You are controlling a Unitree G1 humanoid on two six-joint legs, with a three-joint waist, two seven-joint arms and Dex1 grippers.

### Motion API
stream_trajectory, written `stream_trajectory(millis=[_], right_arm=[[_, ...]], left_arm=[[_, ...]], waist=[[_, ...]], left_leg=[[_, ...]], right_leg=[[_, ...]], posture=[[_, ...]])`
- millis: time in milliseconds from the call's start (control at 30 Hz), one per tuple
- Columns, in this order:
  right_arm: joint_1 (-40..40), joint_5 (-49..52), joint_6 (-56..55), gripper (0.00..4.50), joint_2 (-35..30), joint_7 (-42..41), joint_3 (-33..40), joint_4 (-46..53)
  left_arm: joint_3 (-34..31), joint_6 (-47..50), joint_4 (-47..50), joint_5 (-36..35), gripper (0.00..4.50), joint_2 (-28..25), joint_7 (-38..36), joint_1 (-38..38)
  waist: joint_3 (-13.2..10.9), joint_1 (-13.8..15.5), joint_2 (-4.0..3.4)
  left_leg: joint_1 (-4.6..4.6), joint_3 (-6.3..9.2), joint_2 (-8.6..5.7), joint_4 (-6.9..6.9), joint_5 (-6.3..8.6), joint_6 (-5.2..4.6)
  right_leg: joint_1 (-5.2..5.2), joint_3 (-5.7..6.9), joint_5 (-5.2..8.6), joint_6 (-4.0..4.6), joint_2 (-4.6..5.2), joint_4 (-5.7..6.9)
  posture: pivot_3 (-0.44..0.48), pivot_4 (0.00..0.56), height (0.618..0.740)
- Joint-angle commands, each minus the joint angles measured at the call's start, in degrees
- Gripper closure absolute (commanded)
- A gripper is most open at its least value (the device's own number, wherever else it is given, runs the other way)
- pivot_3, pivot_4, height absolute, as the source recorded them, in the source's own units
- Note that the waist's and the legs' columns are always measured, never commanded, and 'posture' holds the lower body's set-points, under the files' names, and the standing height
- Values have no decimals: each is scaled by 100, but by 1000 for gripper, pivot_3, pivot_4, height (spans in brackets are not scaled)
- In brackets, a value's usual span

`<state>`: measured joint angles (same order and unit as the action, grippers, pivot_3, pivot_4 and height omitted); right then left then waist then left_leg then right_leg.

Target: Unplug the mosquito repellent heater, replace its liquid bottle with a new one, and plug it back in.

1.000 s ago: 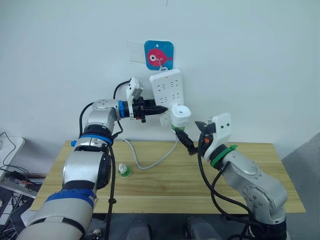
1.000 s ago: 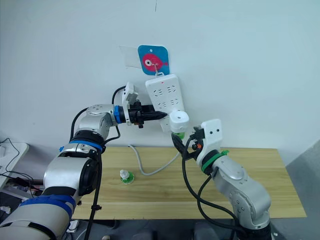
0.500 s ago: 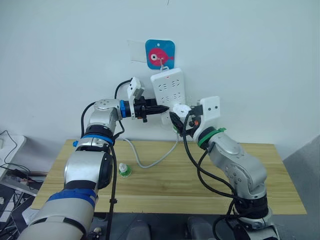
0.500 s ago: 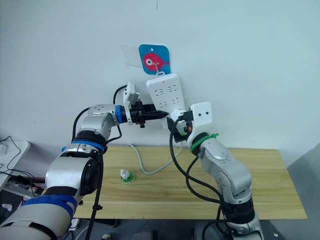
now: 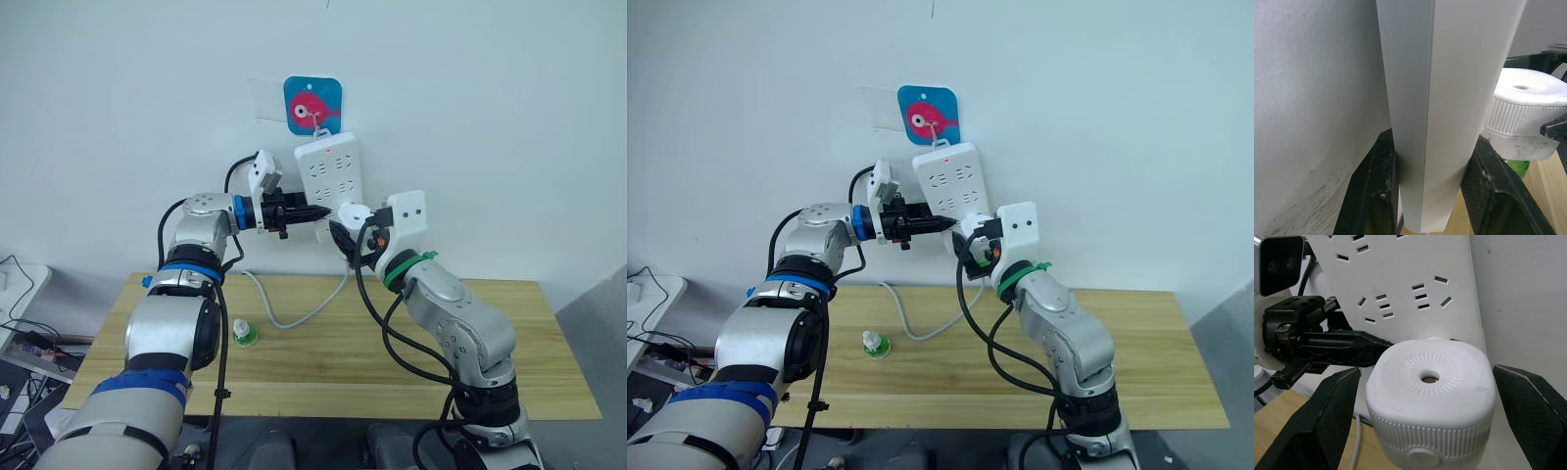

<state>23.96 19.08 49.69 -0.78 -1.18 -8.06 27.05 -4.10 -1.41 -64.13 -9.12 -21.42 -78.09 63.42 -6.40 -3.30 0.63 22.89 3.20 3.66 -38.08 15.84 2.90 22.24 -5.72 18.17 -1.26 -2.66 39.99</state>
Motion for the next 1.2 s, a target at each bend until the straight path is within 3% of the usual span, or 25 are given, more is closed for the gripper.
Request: stream_trajectory(millis=[33, 200, 400, 1200], right_arm=[[92, 27, -73, 0, 87, -68, 32, 47], [84, 39, -83, 0, 116, -112, 42, 19], [78, 10, -158, 1433, 73, -236, 11, 1], [-285, 60, 722, 1432, -218, -123, 169, 1109]], left_arm=[[24, -22, 76, 32, 3187, -9, 49, 106], [37, -53, 101, 46, 3187, -18, 29, 69], [18, -60, 94, 31, 3187, 13, 77, 90], [32, -355, -131, 172, 3187, 19, 459, 142]], waist=[[-1, 0, -1], [-8, 0, -6], [-15, 0, -14], [-28, -4, -15]], left_leg=[[0, 0, 0, 0, 0, 0], [0, 0, 0, 0, 0, 0], [0, 0, 0, 1, 0, 0], [-4, 1, -2, 3, -7, -4]], right_leg=[[0, 0, 0, 0, 0, 0], [0, 0, 0, 0, 0, 0], [1, 0, 0, 0, 0, 0], [-1, 5, 2, 1, 2, 9]], posture=[[-42, 136, 740], [-34, 134, 740], [-35, 131, 740], [-57, 134, 740]])
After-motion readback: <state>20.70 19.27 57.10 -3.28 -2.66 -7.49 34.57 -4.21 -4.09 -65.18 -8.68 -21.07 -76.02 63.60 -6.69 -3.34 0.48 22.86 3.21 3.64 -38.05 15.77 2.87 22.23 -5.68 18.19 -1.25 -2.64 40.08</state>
